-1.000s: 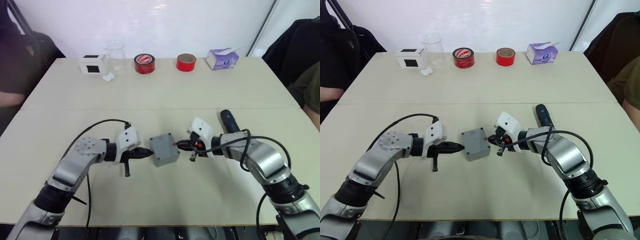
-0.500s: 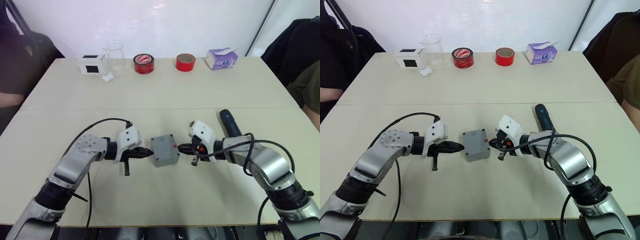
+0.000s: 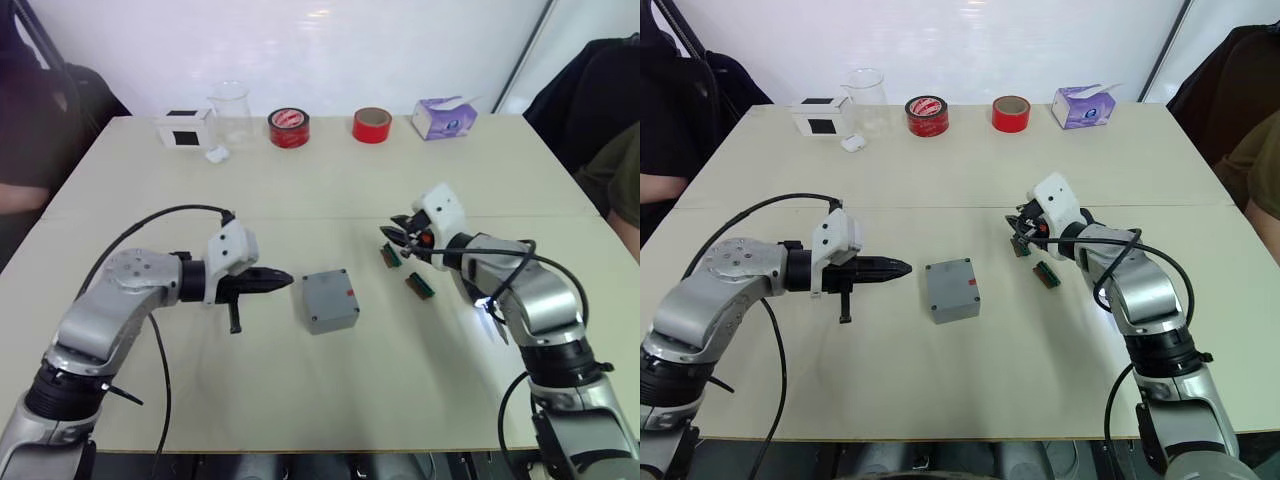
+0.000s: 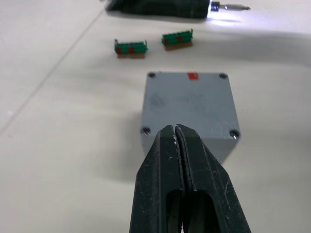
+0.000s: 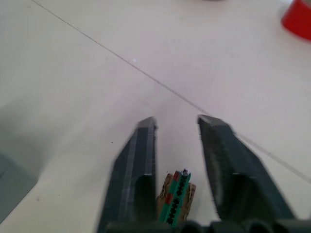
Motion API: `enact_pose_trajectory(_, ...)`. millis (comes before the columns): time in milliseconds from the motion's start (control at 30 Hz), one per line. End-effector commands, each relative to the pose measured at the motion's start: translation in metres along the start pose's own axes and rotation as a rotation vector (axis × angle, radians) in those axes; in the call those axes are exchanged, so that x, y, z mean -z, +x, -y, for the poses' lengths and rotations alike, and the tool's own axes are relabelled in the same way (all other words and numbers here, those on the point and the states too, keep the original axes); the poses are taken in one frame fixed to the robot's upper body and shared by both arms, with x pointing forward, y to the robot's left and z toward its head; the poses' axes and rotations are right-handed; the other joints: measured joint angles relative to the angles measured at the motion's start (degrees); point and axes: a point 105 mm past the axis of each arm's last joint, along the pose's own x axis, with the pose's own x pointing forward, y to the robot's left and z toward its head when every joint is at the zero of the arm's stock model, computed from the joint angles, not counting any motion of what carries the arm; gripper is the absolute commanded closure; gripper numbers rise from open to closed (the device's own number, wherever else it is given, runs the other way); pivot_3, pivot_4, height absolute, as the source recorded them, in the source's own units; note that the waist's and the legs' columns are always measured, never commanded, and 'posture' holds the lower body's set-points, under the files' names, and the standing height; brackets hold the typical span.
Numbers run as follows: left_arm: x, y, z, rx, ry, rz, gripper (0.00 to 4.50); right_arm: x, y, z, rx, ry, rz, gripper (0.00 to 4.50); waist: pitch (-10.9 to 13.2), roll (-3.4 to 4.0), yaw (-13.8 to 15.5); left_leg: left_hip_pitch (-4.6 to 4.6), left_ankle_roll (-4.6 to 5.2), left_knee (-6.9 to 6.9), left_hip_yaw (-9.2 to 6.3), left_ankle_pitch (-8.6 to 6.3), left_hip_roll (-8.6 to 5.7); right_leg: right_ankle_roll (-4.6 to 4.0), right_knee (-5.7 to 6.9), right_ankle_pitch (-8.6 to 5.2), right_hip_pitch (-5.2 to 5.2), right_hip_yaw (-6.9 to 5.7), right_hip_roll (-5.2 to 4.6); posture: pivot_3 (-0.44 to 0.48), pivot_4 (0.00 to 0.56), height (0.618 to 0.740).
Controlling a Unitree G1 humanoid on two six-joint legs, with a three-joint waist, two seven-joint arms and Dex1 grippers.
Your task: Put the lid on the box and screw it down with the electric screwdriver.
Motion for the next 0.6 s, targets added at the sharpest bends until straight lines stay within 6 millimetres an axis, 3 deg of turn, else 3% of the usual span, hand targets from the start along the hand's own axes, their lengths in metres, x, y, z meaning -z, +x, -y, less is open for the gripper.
enact_pose_trajectory(33,-0.022,-0.005,-0.005,-0.031,0.056,0.059,4.5,-0.003,0.008,0.003,0.012,-0.001,-0.015,1.2,0.0,0.0,-0.1,0.0,0.0,0.0,0.0,0.0,0.01,0.0,0.0,0.0,0.0,0.0,0.01,0.0,0.15,0.74)
enact_pose_trajectory(67,-0.024,-0.005,-0.005,-0.034,0.054,0.067,4.5,0.0,0.009,0.003,0.014,0.011,-0.025,0.89,0.0,0.0,-0.1,0.0,0.0,0.0,0.0,0.0,0.01,0.0,0.0,0.0,0.0,0.0,0.01,0.0,0.15,0.74)
enact_pose_trajectory(267,-0.032,-0.005,-0.008,-0.053,0.049,0.099,4.5,0.019,0.015,0.004,0.035,0.099,-0.097,0.89,0.0,0.0,0.0,-0.01,-0.02,0.03,0.0,0.01,0.01,0.0,0.02,0.0,0.0,0.01,0.0,0.0,0.15,0.74)
enact_pose_trajectory(600,-0.03,-0.004,-0.011,-0.063,0.039,0.101,4.5,0.019,0.018,0.009,0.062,0.164,-0.096,0.89,0.0,0.0,0.0,-0.01,-0.04,0.03,0.0,0.02,0.01,0.0,0.03,0.0,-0.01,0.01,0.01,0.0,0.15,0.74)
